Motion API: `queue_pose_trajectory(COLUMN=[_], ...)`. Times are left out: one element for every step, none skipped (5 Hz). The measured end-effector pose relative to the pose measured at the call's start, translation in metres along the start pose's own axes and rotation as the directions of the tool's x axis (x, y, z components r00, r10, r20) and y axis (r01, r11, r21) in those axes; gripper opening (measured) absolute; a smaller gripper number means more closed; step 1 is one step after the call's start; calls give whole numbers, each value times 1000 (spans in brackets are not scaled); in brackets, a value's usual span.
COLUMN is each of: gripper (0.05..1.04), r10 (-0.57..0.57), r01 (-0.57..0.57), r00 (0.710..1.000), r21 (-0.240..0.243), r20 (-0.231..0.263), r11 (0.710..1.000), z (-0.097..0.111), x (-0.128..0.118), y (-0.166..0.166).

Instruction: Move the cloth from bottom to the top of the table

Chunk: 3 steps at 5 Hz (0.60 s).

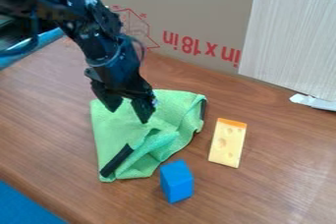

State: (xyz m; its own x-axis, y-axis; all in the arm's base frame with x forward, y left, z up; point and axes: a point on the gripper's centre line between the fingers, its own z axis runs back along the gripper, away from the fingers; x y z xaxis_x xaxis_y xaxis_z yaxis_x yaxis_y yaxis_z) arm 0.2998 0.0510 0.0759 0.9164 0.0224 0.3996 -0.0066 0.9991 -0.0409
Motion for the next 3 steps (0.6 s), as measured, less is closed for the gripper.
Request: queue_pose_trajectory(gripper=[999, 999, 1000], r10=[-17, 13, 51], r01=[17, -10, -46], r00=[999, 998, 997], r21=[23, 50, 80], r20=[-29, -65, -63], r11=[1000, 999, 996], z=[-15, -30, -37], x=[-4, -2, 12], y=[2, 10, 17])
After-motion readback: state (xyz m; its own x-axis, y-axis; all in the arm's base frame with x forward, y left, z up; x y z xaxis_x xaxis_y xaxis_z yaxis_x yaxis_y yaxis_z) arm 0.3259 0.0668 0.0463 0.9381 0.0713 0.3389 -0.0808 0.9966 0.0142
